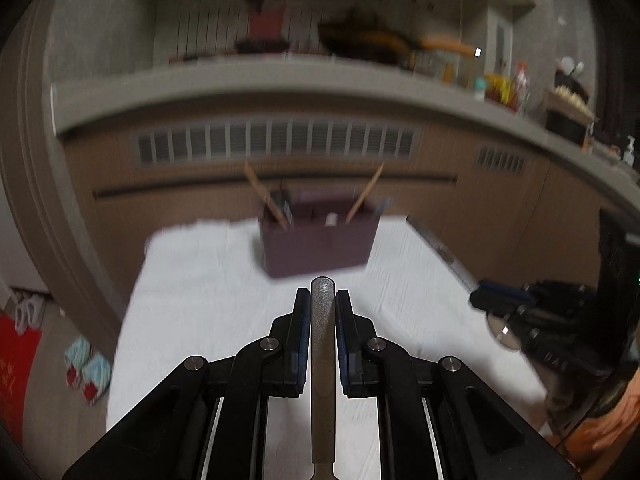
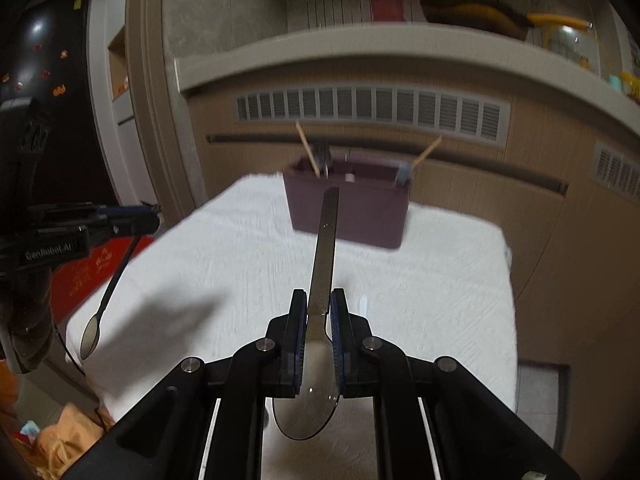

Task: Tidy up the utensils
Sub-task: 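Lift both spoons and carry them over the caddy with both tools, then lower both spoons into the caddy and open both tools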

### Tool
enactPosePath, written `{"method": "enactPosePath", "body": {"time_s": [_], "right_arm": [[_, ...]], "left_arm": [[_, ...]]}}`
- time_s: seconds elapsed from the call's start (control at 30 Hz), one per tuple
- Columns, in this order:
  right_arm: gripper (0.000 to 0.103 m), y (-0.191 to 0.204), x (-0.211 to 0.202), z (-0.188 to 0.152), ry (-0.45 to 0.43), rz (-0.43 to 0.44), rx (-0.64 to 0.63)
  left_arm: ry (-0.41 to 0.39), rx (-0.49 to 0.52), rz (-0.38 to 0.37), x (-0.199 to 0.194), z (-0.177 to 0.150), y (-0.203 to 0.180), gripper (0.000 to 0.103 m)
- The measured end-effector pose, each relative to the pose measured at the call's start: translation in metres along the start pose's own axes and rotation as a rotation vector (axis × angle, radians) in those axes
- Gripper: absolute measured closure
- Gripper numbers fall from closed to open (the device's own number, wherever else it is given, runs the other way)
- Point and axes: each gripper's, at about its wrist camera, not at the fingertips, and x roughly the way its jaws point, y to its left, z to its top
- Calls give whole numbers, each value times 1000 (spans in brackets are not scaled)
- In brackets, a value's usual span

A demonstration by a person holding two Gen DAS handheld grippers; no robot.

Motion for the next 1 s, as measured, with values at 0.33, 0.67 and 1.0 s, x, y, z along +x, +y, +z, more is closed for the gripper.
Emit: {"method": "enactPosePath", "body": {"time_s": [0.33,0.67,1.0], "right_arm": [[92,-15,-16,113,-332,-45,-1],[92,-38,73,151,-413,-109,-53],[92,-48,190,136,-301,-211,-129]], "left_arm": [[-359,-70,-84,15,119,2,91],[-593,-66,11,111,155,25,91],[-487,-181,57,228,142,78,91]]}}
